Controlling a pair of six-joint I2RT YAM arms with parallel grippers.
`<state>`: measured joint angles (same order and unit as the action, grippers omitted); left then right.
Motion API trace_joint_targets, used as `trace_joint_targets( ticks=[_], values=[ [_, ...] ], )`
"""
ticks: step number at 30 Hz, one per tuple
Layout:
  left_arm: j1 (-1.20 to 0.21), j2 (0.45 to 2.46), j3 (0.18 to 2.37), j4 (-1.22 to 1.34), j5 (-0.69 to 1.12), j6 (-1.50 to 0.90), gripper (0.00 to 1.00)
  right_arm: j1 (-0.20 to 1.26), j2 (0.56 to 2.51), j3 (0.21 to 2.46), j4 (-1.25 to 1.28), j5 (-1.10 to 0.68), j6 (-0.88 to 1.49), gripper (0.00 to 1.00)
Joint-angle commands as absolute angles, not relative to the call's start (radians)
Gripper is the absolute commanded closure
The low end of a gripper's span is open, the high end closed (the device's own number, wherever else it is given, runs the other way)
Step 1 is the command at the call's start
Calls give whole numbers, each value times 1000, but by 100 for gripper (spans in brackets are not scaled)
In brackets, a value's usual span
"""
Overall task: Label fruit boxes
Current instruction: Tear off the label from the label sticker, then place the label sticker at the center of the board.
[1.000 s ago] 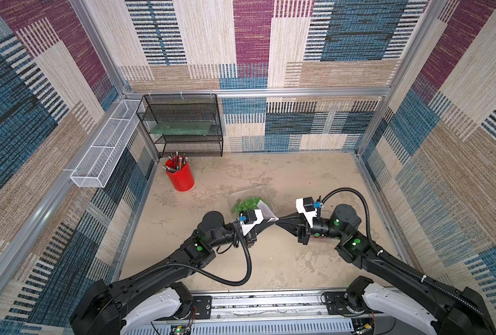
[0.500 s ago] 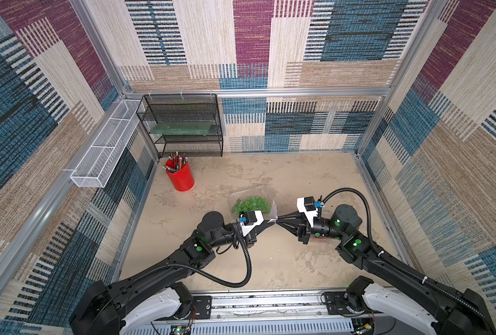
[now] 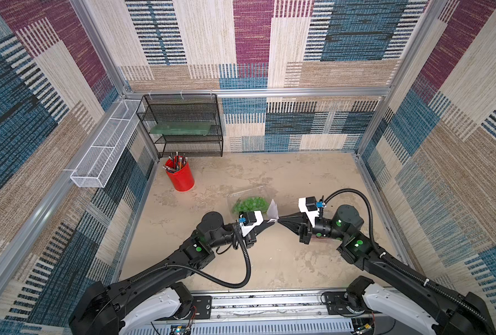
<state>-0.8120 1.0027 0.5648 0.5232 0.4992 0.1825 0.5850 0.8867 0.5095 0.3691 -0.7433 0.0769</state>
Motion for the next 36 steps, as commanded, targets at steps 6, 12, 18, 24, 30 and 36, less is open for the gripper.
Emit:
trace_joint_targets(
  ticks=[6, 12, 18, 24, 30, 36],
  values=[
    [-812, 975, 556, 509, 443, 173, 100, 545, 850, 496, 329, -730, 56, 100],
    [-813, 963, 555, 488, 394, 166, 100, 517, 837, 495, 309, -746, 51, 100],
    [-813, 957, 554, 473, 324, 150, 100, 502, 813, 505, 249, -718, 36, 100],
    [-812, 951, 558, 418, 263, 146, 100, 500, 806, 584, 38, -591, -34, 100],
    [-813, 976, 556, 398, 382, 48, 100, 497, 838, 661, -105, -459, -49, 100],
    [-813, 1025, 523, 461, 422, -196, 100, 432, 867, 699, -135, -358, 34, 100]
  ],
)
